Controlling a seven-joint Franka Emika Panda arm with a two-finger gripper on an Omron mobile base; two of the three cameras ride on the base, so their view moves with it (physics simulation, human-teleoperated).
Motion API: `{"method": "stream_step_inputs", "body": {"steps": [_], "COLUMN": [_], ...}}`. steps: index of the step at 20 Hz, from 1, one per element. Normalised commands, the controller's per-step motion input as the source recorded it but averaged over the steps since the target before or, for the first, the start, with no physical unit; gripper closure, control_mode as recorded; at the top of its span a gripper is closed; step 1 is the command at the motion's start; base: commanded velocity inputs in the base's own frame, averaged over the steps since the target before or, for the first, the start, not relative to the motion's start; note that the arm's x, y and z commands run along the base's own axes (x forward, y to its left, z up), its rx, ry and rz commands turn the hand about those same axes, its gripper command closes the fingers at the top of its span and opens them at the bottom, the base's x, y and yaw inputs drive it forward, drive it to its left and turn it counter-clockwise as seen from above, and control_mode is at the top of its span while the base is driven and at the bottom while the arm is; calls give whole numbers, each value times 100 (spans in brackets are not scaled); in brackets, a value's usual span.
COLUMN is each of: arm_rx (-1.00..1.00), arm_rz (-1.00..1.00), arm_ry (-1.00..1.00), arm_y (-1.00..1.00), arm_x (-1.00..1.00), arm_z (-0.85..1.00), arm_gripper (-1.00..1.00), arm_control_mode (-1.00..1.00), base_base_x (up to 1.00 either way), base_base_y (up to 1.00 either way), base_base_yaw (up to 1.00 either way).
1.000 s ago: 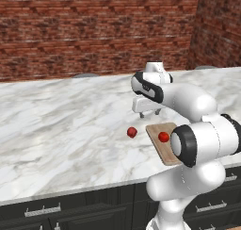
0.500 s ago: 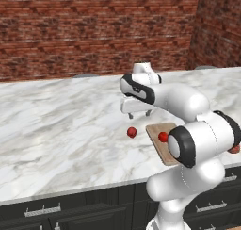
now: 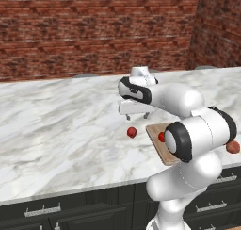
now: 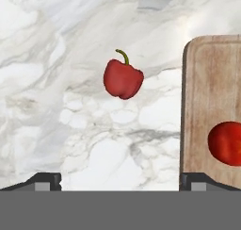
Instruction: Place the avocado, onion, tomato, and bell pepper on the cutting board.
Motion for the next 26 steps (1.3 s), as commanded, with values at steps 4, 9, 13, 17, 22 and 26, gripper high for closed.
{"method": "stream_step_inputs", "body": {"steps": [4,9,13,17,22,26], "arm_rx": [0,0,0,0,0,0], "arm_rz": [-12,-11,-10,-9,-7,-7], "arm_ry": [0,3,3,1,0,1], "arm_y": [0,0,0,0,0,1], "arm_x": [12,13,11,15,18,20], "arm_z": [-20,-21,-20,-24,-30,-31], "arm_gripper": [-100,-100,-100,-100,-100,-100], "arm_control_mode": [-100,-100,-100,-100,-100,-100], "base_base_x": [0,0,0,0,0,0], "base_base_y": [0,0,0,0,0,0], "base_base_yaw": [0,0,0,0,0,0]}}
